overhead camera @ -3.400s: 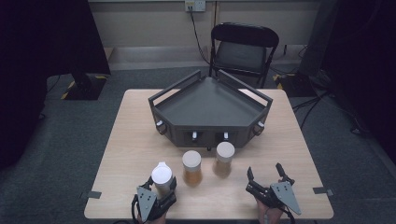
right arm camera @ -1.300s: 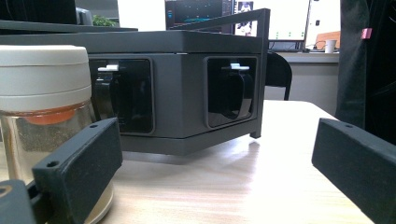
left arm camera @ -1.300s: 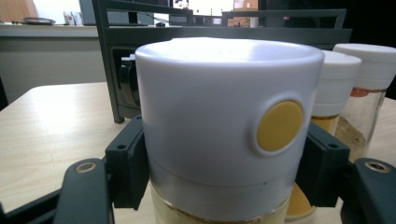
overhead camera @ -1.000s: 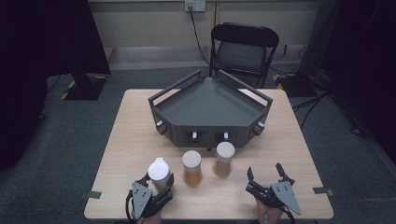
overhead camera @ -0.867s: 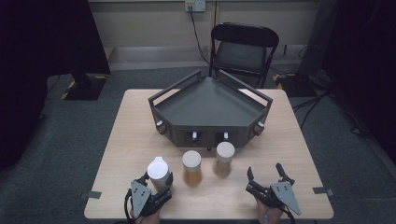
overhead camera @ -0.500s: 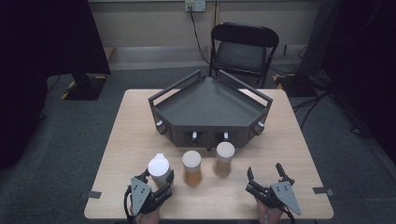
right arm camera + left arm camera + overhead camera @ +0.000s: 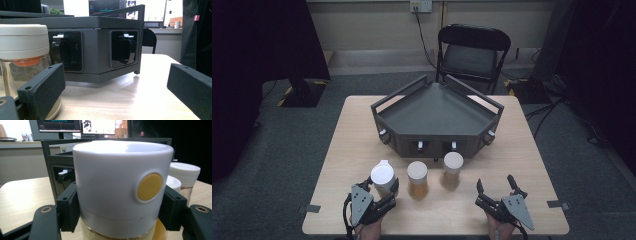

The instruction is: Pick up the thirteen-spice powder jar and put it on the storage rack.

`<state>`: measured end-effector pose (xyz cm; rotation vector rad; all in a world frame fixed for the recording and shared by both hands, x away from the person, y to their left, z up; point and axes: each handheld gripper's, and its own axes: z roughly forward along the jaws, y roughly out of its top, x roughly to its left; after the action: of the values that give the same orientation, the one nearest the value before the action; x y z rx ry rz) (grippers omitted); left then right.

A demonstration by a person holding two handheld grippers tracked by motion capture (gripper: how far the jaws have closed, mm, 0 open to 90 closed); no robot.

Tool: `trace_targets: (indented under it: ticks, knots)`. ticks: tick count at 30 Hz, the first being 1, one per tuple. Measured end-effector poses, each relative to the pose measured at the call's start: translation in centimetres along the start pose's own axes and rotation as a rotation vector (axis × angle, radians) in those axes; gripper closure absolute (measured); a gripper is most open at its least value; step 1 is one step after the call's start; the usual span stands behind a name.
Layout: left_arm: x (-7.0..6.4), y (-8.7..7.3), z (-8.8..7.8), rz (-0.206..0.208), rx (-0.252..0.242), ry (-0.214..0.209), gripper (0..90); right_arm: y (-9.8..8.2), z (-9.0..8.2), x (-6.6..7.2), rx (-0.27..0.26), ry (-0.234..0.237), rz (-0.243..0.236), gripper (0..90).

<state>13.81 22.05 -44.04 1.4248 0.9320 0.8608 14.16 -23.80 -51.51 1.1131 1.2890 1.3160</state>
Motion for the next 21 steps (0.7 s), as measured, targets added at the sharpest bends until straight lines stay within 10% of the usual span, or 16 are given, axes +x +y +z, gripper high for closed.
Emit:
trace_targets:
  ticks: [21]
  knots:
    - [0.9, 2.4, 1.5, 0.017, -0.01, -0.029, 31.0, 0.0, 0.0, 0.0, 0.0, 0.0, 0.0, 0.6]
